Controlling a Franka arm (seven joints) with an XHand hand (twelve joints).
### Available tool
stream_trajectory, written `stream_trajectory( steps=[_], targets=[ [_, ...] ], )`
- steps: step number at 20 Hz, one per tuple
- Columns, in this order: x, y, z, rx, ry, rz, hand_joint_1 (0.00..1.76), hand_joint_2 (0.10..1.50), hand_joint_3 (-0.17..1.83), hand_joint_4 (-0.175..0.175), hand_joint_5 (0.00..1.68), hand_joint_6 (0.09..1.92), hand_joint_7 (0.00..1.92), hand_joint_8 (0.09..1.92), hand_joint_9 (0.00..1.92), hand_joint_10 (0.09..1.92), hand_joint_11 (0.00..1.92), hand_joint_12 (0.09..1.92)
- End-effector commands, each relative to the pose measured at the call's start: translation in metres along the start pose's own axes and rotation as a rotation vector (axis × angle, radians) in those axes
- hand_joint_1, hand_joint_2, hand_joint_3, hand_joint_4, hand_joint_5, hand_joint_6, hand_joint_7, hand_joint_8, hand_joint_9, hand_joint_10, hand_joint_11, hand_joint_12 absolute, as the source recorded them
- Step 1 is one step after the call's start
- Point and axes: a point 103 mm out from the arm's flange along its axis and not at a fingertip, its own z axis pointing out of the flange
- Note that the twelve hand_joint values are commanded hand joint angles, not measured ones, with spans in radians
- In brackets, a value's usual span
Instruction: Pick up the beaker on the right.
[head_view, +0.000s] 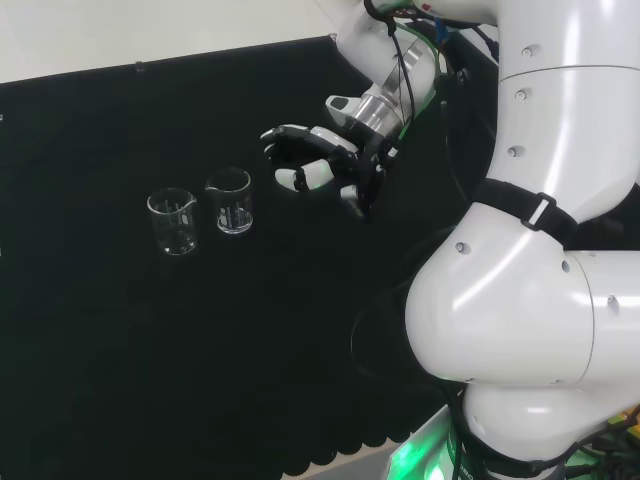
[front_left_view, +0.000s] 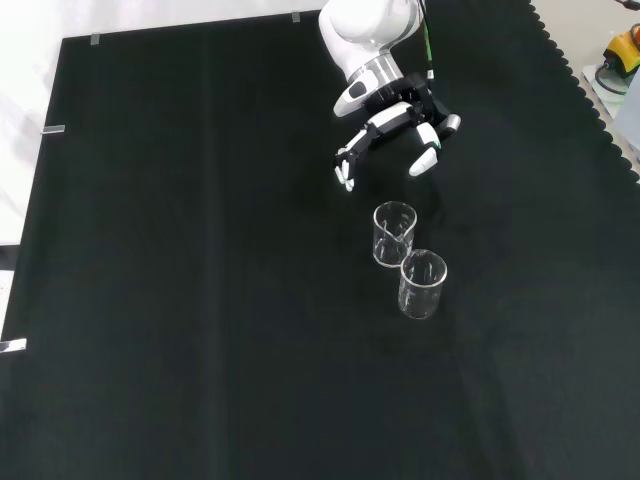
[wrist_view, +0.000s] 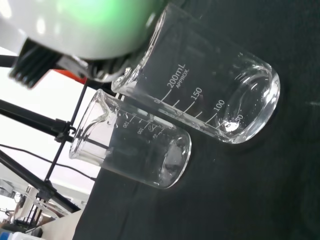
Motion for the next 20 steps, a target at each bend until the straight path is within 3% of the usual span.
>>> stream_trajectory(
  steps=[1, 14, 20],
  targets=[
    [-0.002, 0.002, 0.008, 0.004, -0.002, 0.003, 0.97, 0.31, 1.25, -0.075, 0.24, 0.58, 0.33, 0.78, 0.41, 0.66, 0.0, 1.25],
    [-0.004, 0.015, 0.043, 0.07, -0.057, 0.013, 0.96, 0.3, 1.25, -0.072, 0.25, 0.53, 0.33, 0.76, 0.4, 0.66, 0.0, 1.24],
    [-0.001, 0.018, 0.053, 0.097, -0.074, 0.004, 0.89, 0.28, 1.11, -0.07, 0.25, 0.47, 0.32, 0.75, 0.39, 0.65, 0.0, 1.22]
  ],
)
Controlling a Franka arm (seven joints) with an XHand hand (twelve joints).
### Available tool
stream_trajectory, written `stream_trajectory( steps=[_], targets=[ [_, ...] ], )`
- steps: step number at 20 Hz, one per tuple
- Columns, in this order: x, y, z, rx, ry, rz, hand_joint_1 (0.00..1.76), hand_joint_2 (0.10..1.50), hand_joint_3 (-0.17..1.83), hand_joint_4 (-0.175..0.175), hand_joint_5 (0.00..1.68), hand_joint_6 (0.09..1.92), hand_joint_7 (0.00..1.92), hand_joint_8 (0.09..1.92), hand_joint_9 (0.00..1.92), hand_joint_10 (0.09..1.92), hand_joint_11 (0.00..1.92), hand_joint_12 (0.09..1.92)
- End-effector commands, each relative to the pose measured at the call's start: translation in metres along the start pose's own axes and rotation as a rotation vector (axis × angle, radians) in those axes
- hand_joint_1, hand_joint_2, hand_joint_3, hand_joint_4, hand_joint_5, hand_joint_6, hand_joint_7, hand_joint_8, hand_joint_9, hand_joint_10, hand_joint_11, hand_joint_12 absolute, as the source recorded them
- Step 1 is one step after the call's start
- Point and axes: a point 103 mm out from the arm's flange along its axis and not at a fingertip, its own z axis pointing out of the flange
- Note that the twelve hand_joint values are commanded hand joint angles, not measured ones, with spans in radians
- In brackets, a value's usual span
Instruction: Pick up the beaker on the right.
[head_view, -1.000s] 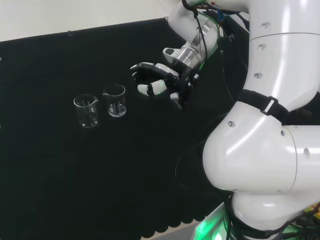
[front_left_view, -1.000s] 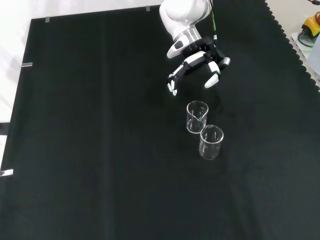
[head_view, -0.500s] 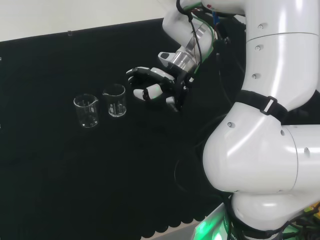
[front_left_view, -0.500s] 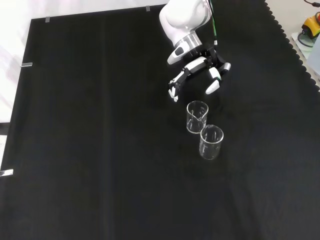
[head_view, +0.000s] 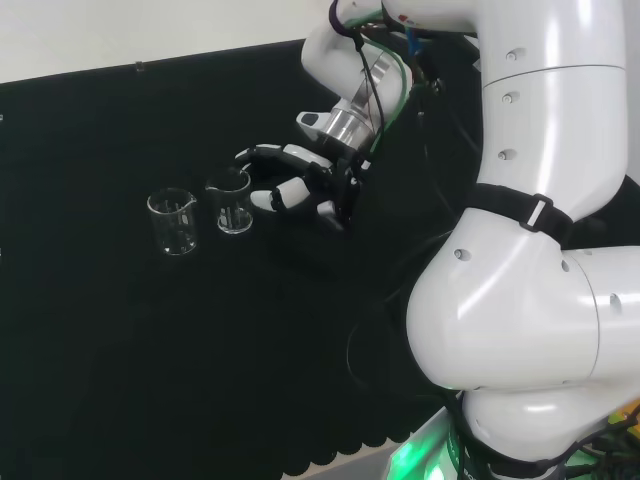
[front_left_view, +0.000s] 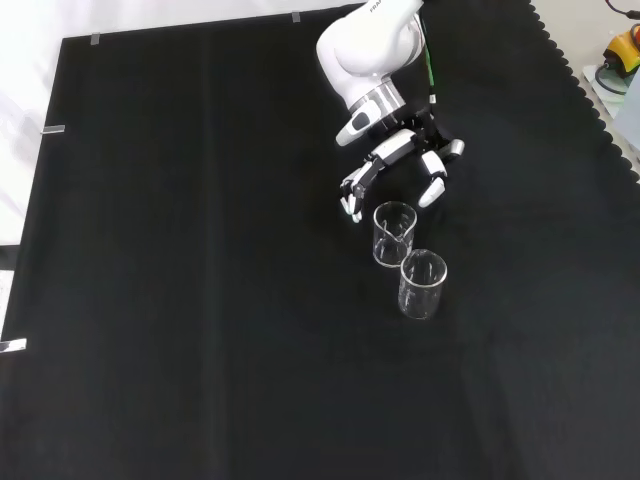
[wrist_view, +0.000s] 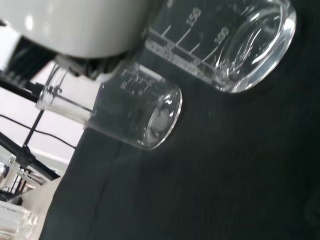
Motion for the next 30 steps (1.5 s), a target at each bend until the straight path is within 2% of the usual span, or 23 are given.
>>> stream_trajectory(
  steps=[1, 4, 10, 13, 18, 23, 30],
  targets=[
    [0.001, 0.002, 0.008, 0.019, -0.015, -0.005, 0.89, 0.28, 1.1, -0.069, 0.25, 0.46, 0.32, 0.75, 0.38, 0.65, 0.0, 1.21],
    [-0.006, -0.007, -0.004, 0.015, 0.003, -0.016, 0.88, 0.28, 1.09, -0.069, 0.24, 0.45, 0.31, 0.75, 0.37, 0.65, 0.0, 1.21],
    [0.0, 0.0, 0.008, 0.017, -0.006, -0.018, 0.87, 0.28, 1.07, -0.068, 0.25, 0.42, 0.31, 0.74, 0.37, 0.65, 0.0, 1.2],
    [-0.005, -0.007, -0.001, 0.014, 0.008, -0.026, 0.87, 0.28, 1.07, -0.068, 0.25, 0.41, 0.3, 0.74, 0.37, 0.65, 0.0, 1.2],
    [0.001, 0.001, 0.007, 0.025, -0.01, -0.019, 0.87, 0.28, 1.06, -0.067, 0.25, 0.41, 0.3, 0.74, 0.37, 0.65, 0.0, 1.2],
    [-0.004, -0.005, -0.001, 0.024, 0.003, -0.029, 0.87, 0.28, 1.06, -0.067, 0.26, 0.4, 0.31, 0.74, 0.37, 0.65, 0.0, 1.2],
    [0.008, 0.012, 0.014, 0.045, -0.015, -0.027, 0.87, 0.28, 1.06, -0.066, 0.26, 0.4, 0.31, 0.74, 0.37, 0.65, 0.0, 1.2]
  ],
)
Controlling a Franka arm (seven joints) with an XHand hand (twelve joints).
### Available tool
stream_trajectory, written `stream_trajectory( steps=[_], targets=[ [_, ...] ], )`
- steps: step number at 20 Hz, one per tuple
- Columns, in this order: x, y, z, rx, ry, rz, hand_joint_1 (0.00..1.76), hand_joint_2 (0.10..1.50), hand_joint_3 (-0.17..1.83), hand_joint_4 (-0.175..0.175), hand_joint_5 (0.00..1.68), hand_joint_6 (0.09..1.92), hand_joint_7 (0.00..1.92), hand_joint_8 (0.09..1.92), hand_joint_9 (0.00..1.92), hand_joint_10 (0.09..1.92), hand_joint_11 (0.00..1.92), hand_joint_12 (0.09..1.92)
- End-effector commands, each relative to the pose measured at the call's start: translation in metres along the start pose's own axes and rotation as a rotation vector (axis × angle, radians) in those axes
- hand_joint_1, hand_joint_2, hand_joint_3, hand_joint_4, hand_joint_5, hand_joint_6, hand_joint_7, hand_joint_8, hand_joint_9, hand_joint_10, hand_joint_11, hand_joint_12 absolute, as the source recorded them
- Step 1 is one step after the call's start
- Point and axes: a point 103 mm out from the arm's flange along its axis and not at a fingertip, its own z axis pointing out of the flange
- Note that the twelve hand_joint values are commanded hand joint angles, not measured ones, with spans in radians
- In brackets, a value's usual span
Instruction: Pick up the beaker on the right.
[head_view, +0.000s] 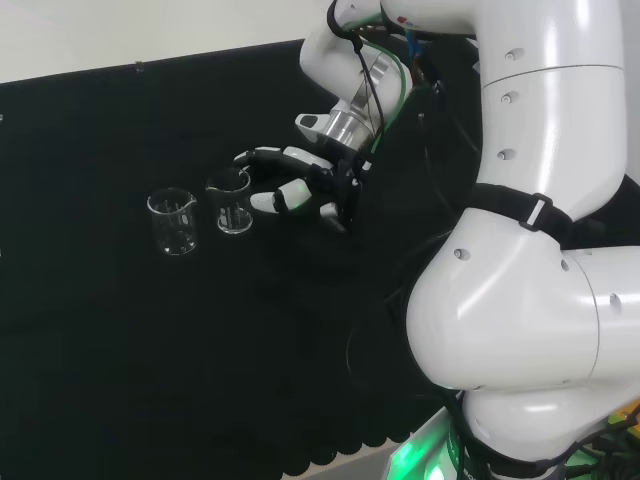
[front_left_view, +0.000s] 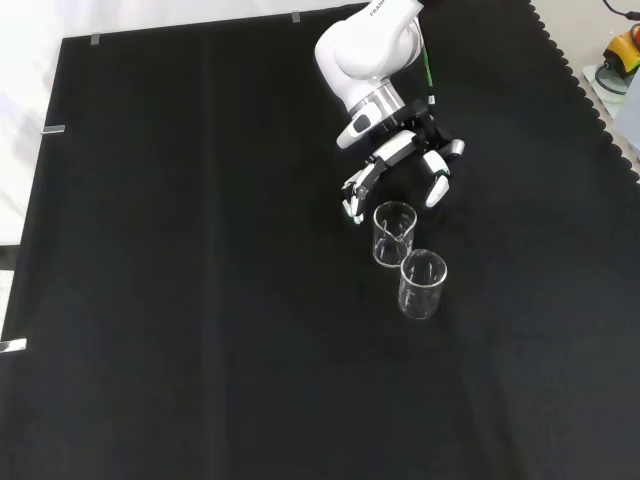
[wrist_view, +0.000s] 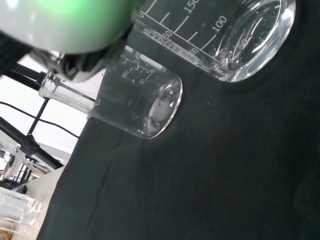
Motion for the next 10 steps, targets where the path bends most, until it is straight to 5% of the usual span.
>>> stream_trajectory(
  steps=[1, 10],
  targets=[
    [0.0108, 0.0164, 0.0146, 0.026, -0.013, -0.006, 0.87, 0.28, 1.06, -0.066, 0.26, 0.4, 0.31, 0.74, 0.37, 0.65, 0.0, 1.2],
    [0.013, 0.0241, 0.0196, 0.057, -0.027, -0.013, 0.87, 0.29, 1.06, -0.066, 0.27, 0.39, 0.31, 0.74, 0.37, 0.65, 0.0, 1.2]
  ],
)
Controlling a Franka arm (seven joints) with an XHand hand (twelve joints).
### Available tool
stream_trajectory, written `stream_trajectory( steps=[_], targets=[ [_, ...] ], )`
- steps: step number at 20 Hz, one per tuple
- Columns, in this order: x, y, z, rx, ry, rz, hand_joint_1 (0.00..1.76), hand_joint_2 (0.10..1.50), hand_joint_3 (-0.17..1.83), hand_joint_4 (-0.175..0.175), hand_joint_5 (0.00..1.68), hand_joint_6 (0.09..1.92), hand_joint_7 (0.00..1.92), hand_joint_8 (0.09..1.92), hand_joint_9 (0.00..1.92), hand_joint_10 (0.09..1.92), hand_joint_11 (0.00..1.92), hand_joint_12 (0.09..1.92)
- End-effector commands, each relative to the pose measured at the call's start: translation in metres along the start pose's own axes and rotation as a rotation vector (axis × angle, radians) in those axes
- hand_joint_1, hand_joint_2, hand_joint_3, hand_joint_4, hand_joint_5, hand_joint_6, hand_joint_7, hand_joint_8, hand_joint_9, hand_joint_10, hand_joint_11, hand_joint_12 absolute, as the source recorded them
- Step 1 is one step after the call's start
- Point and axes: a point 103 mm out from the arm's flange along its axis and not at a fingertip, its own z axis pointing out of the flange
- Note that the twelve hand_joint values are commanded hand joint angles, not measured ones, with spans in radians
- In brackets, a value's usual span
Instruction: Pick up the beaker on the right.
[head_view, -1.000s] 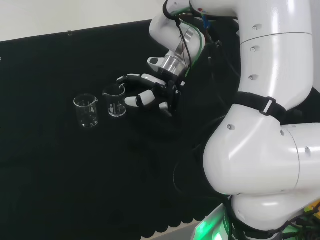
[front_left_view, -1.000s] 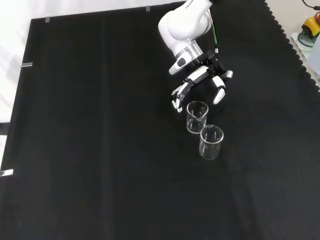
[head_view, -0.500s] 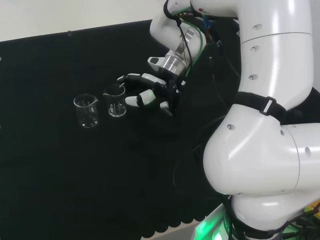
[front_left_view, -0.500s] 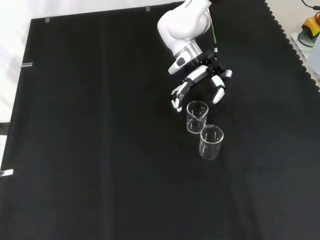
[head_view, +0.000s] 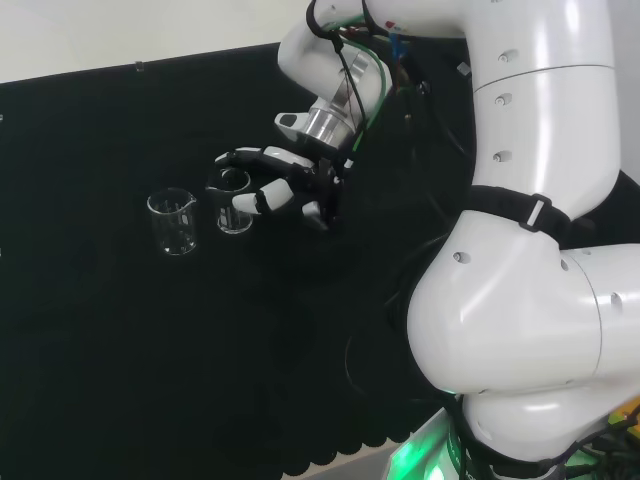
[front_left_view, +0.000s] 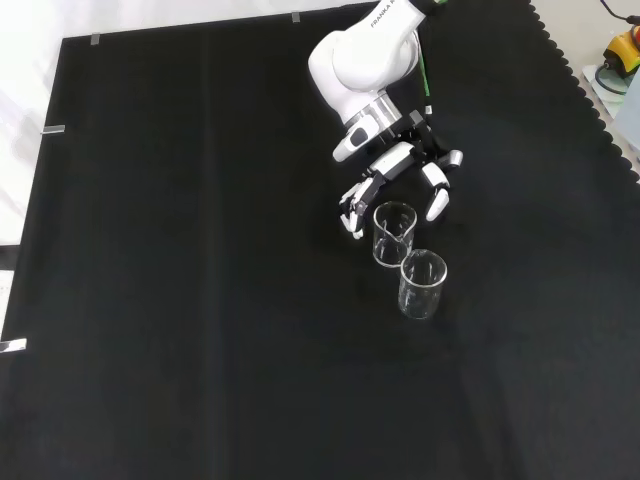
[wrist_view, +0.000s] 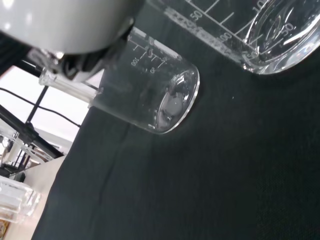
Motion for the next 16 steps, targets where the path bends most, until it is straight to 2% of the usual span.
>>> stream_trajectory(
  steps=[1, 16],
  targets=[
    [0.0008, 0.0025, 0.0036, 0.017, -0.004, -0.001, 0.87, 0.29, 1.06, -0.066, 0.27, 0.39, 0.31, 0.73, 0.37, 0.65, 0.0, 1.2],
    [-0.003, 0.0045, 0.0098, 0.023, 0.015, -0.002, 0.89, 0.29, 1.06, -0.06, 0.33, 0.4, 0.38, 0.73, 0.42, 0.65, 0.0, 1.22]
  ],
)
